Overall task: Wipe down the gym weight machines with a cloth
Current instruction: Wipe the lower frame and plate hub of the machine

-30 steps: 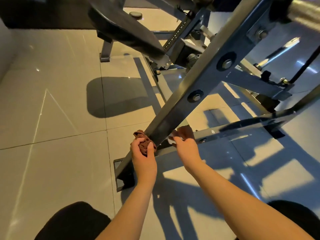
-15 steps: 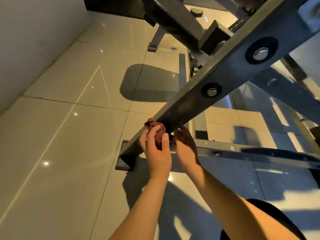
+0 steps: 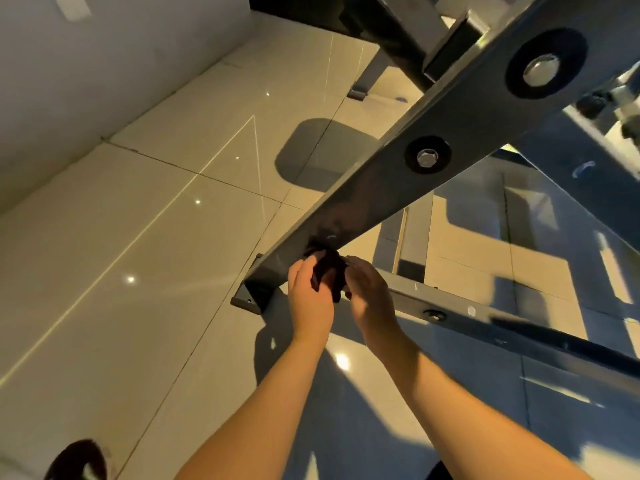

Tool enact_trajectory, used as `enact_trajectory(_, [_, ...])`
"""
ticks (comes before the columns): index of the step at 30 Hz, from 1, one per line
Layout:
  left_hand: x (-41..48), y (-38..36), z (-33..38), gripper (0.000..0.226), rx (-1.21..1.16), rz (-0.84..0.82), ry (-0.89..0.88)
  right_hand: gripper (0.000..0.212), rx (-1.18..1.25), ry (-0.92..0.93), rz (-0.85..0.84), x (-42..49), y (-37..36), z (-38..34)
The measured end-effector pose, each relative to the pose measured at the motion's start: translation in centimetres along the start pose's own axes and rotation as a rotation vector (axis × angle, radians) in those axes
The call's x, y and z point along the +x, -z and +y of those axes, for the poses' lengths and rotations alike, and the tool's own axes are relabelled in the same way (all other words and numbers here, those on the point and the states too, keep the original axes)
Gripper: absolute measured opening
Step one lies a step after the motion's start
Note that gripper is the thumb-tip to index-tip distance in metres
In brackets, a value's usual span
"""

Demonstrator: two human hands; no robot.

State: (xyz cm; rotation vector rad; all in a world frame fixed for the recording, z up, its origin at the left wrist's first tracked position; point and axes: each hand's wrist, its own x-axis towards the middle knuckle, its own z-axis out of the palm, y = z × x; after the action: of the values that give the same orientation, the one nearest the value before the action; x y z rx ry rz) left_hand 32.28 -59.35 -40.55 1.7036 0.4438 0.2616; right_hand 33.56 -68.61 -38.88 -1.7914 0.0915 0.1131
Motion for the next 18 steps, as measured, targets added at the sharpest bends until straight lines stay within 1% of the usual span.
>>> enact_trajectory(1, [-0.1, -0.1, 0.7, 0.042, -0.057, 0.021, -0.032, 0.016, 0.008, 0.022, 0.008, 0.0, 0.4, 0.1])
enact_trajectory(3, [-0.3, -0.3, 2.5, 0.044, -0.143, 0.048, -0.115, 0.021, 0.076, 0.048, -0.007, 0.1, 1.1, -0.7])
enact_trajectory(5, [-0.1, -0.7, 3.8, 0.042, -0.164, 0.069, -0.151, 0.024, 0.185, 0.057, -0.033, 0.2, 1.6, -2.0])
enact_trajectory(8, [0.6, -0.7, 3.3, 0.038, -0.228, 0.13, -0.054, 0.028, 0.252, 0.098, -0.102, 0.6, 1.7, -3.5])
enact_trajectory(11, [1.5, 0.4, 1.5, 0.038, -0.258, 0.189, 0.056, 0.032, 0.308, 0.02, -0.128, 1.2, 0.6, -3.4])
enact_trajectory(13, [1.6, 0.9, 1.6, 0.037, -0.25, 0.169, 0.068, 0.033, 0.322, -0.032, -0.106, 1.2, -0.1, -3.4])
enact_trajectory(16, [1.3, 0.7, 3.3, 0.032, -0.186, 0.115, -0.076, 0.03, 0.39, -0.025, -0.088, 0.8, 0.0, -3.6])
enact_trajectory(18, [1.3, 0.2, 4.1, 0.032, -0.152, 0.098, -0.161, 0.034, 0.414, 0.005, -0.084, 0.5, 0.2, -3.6])
